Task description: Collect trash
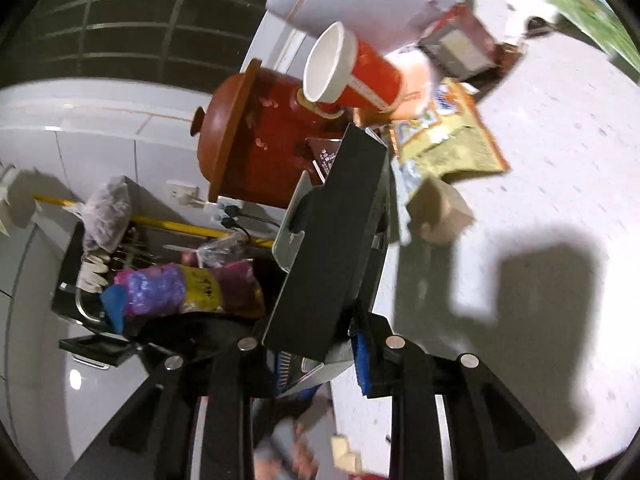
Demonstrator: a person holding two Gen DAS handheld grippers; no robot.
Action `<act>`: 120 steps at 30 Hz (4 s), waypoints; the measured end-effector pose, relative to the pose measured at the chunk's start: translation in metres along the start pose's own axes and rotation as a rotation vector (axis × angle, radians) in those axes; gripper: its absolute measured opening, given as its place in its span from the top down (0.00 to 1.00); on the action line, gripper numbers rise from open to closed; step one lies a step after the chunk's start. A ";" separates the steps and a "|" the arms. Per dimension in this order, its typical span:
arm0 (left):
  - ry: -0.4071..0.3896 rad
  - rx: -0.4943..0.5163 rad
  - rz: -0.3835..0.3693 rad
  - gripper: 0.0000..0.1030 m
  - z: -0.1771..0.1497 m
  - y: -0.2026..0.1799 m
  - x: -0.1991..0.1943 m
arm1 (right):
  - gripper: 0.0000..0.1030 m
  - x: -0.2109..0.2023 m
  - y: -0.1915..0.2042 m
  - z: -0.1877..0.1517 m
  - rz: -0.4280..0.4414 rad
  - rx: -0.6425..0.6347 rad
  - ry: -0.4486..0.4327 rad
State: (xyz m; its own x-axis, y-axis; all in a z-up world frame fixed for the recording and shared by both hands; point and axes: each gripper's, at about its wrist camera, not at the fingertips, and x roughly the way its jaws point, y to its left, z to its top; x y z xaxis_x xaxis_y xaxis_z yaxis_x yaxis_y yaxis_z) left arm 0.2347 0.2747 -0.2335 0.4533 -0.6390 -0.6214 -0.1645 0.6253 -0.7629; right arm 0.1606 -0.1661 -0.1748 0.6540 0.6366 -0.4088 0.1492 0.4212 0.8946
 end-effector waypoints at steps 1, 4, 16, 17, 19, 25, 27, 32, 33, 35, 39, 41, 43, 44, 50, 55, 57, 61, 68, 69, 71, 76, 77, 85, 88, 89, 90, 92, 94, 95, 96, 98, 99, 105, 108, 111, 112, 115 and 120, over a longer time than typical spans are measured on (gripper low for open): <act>0.005 -0.018 -0.017 0.13 0.004 0.003 0.005 | 0.75 -0.006 -0.003 -0.003 0.000 0.001 0.002; 0.025 -0.010 -0.033 0.15 0.012 0.002 0.019 | 0.75 -0.016 -0.007 -0.008 -0.008 0.006 0.001; 0.032 0.046 -0.193 0.81 0.019 -0.015 0.002 | 0.75 0.007 0.013 -0.006 -0.034 -0.041 -0.012; 0.022 0.039 -0.204 0.83 0.019 -0.015 -0.001 | 0.75 0.009 0.015 -0.006 -0.035 -0.044 -0.012; -0.002 0.048 -0.234 0.86 0.020 -0.019 -0.013 | 0.75 0.012 0.020 -0.007 -0.025 -0.052 -0.005; -0.002 0.071 -0.258 0.86 0.018 -0.027 -0.023 | 0.75 0.015 0.031 -0.006 -0.006 -0.072 -0.003; -0.002 0.065 -0.268 0.87 0.015 -0.026 -0.024 | 0.75 0.016 0.034 -0.007 -0.002 -0.085 0.002; 0.013 0.017 -0.358 0.87 0.001 -0.023 -0.034 | 0.75 0.014 0.035 -0.009 0.019 -0.082 0.012; 0.018 0.008 -0.384 0.87 -0.004 -0.024 -0.037 | 0.75 0.012 0.035 -0.009 0.030 -0.076 0.016; 0.027 0.023 -0.407 0.87 -0.018 -0.029 -0.047 | 0.75 0.007 0.036 -0.012 0.044 -0.076 0.027; 0.055 0.070 -0.440 0.87 -0.056 -0.038 -0.076 | 0.75 -0.014 0.042 -0.025 0.060 -0.131 0.079; 0.080 0.078 -0.459 0.87 -0.085 -0.038 -0.092 | 0.75 -0.028 0.042 -0.035 0.061 -0.163 0.116; 0.124 0.074 -0.449 0.87 -0.120 -0.033 -0.105 | 0.75 -0.041 0.040 -0.050 0.055 -0.200 0.164; 0.145 0.063 -0.439 0.87 -0.136 -0.028 -0.109 | 0.75 -0.049 0.036 -0.061 0.041 -0.226 0.196; 0.258 -0.070 -0.364 0.87 -0.228 0.011 -0.112 | 0.75 -0.081 -0.012 -0.123 -0.080 -0.247 0.382; 0.314 -0.186 -0.280 0.87 -0.294 0.060 -0.075 | 0.75 -0.087 -0.077 -0.163 -0.184 -0.196 0.514; 0.336 -0.211 -0.219 0.87 -0.316 0.080 -0.048 | 0.75 -0.080 -0.109 -0.173 -0.222 -0.164 0.556; 0.366 -0.243 -0.083 0.86 -0.352 0.122 0.021 | 0.75 -0.052 -0.186 -0.188 -0.332 -0.168 0.601; 0.467 -0.122 0.349 0.78 -0.387 0.168 0.152 | 0.65 0.003 -0.319 -0.214 -0.622 -0.266 0.666; 0.486 -0.096 0.403 0.62 -0.389 0.168 0.159 | 0.60 0.009 -0.336 -0.218 -0.684 -0.270 0.693; 0.507 -0.039 0.536 0.36 -0.392 0.166 0.169 | 0.41 0.012 -0.357 -0.222 -0.768 -0.265 0.721; 0.458 0.129 0.679 0.28 -0.392 0.122 0.152 | 0.33 -0.004 -0.346 -0.210 -0.785 -0.291 0.663; 0.447 0.149 0.677 0.28 -0.391 0.113 0.144 | 0.33 -0.009 -0.337 -0.206 -0.775 -0.301 0.650; 0.239 0.349 0.729 0.22 -0.370 0.001 0.063 | 0.32 -0.057 -0.229 -0.170 -0.543 -0.328 0.527; 0.140 0.417 0.739 0.20 -0.356 -0.040 0.031 | 0.32 -0.080 -0.170 -0.165 -0.423 -0.372 0.477; 0.115 0.428 0.736 0.20 -0.353 -0.048 0.022 | 0.31 -0.087 -0.150 -0.163 -0.384 -0.395 0.456; 0.085 0.440 0.732 0.20 -0.349 -0.059 0.014 | 0.31 -0.093 -0.129 -0.160 -0.344 -0.417 0.430; 0.027 0.473 0.720 0.19 -0.340 -0.080 -0.003 | 0.28 -0.102 -0.093 -0.154 -0.294 -0.461 0.375; -0.030 0.512 0.704 0.16 -0.330 -0.098 -0.017 | 0.26 -0.111 -0.060 -0.145 -0.263 -0.514 0.309; -0.053 0.523 0.694 0.14 -0.325 -0.103 -0.023 | 0.25 -0.113 -0.046 -0.139 -0.257 -0.541 0.269; -0.083 0.535 0.678 0.14 -0.320 -0.110 -0.028 | 0.24 -0.115 -0.032 -0.131 -0.252 -0.571 0.223; -0.125 0.555 0.645 0.14 -0.309 -0.119 -0.035 | 0.21 -0.111 -0.012 -0.115 -0.285 -0.614 0.132; -0.135 0.561 0.634 0.14 -0.303 -0.122 -0.037 | 0.21 -0.109 -0.006 -0.110 -0.293 -0.622 0.108; -0.123 0.552 0.598 0.14 -0.284 -0.117 -0.047 | 0.22 -0.058 0.037 -0.055 -0.358 -0.650 -0.043; -0.106 0.533 0.596 0.14 -0.282 -0.111 -0.054 | 0.31 -0.015 0.041 -0.027 -0.443 -0.660 -0.041; -0.100 0.512 0.611 0.14 -0.283 -0.102 -0.059 | 0.36 0.024 0.034 -0.008 -0.497 -0.647 -0.012; -0.099 0.504 0.617 0.14 -0.283 -0.100 -0.061 | 0.37 0.039 0.032 -0.002 -0.530 -0.648 -0.005; -0.098 0.462 0.648 0.14 -0.284 -0.091 -0.068 | 0.38 0.074 0.027 0.012 -0.614 -0.667 -0.001; -0.117 0.413 0.678 0.14 -0.283 -0.091 -0.073 | 0.60 0.104 0.022 0.027 -0.666 -0.739 0.017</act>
State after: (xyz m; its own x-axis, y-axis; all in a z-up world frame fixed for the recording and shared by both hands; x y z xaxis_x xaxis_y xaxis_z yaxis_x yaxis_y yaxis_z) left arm -0.0314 0.1380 -0.1695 0.4633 -0.0234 -0.8859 -0.1103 0.9904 -0.0838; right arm 0.2518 -0.1081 -0.1923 0.5935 0.1309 -0.7941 -0.0216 0.9889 0.1469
